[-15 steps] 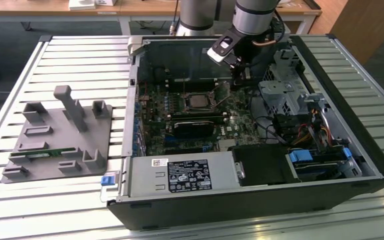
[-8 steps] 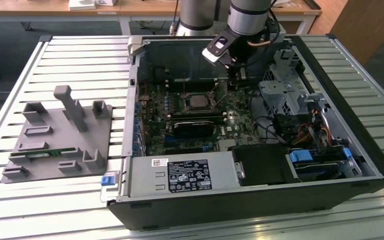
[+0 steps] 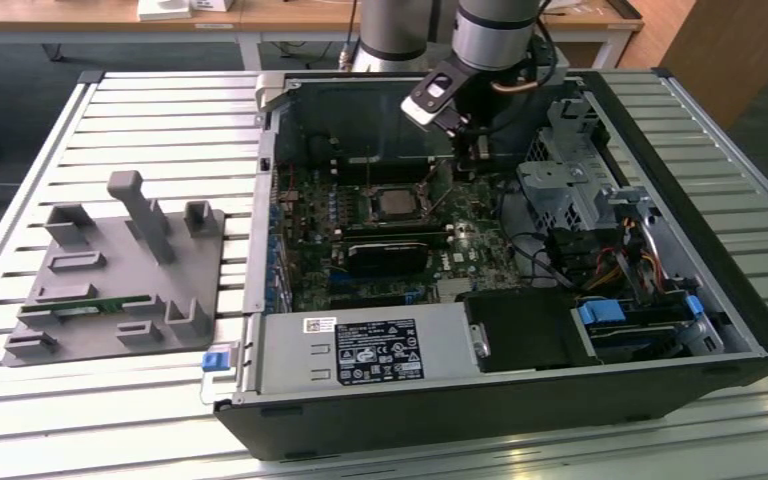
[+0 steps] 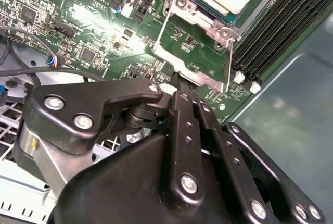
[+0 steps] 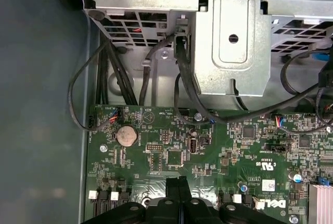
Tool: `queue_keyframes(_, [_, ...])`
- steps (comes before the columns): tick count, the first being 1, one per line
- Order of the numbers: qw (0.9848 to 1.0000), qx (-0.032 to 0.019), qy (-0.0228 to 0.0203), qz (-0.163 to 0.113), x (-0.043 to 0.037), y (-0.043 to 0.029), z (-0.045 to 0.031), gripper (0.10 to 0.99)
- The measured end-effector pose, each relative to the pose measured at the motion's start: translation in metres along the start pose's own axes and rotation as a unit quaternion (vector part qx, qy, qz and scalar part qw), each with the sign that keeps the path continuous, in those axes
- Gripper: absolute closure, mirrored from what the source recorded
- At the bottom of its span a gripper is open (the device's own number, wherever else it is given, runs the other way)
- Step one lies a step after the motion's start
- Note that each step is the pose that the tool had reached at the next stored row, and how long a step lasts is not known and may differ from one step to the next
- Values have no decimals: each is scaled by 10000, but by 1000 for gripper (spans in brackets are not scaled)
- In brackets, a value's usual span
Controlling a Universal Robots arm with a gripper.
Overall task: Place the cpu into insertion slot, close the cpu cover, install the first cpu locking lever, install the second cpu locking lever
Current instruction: 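Close the cpu cover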
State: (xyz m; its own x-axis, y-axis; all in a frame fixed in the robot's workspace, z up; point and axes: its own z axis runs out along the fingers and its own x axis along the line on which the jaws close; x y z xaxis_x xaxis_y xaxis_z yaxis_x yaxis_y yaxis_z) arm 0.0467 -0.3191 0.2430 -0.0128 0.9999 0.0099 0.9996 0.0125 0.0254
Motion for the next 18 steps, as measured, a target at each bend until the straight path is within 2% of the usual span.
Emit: queue_keyframes(18, [10000, 0, 0, 0, 1, -109, 2, 980])
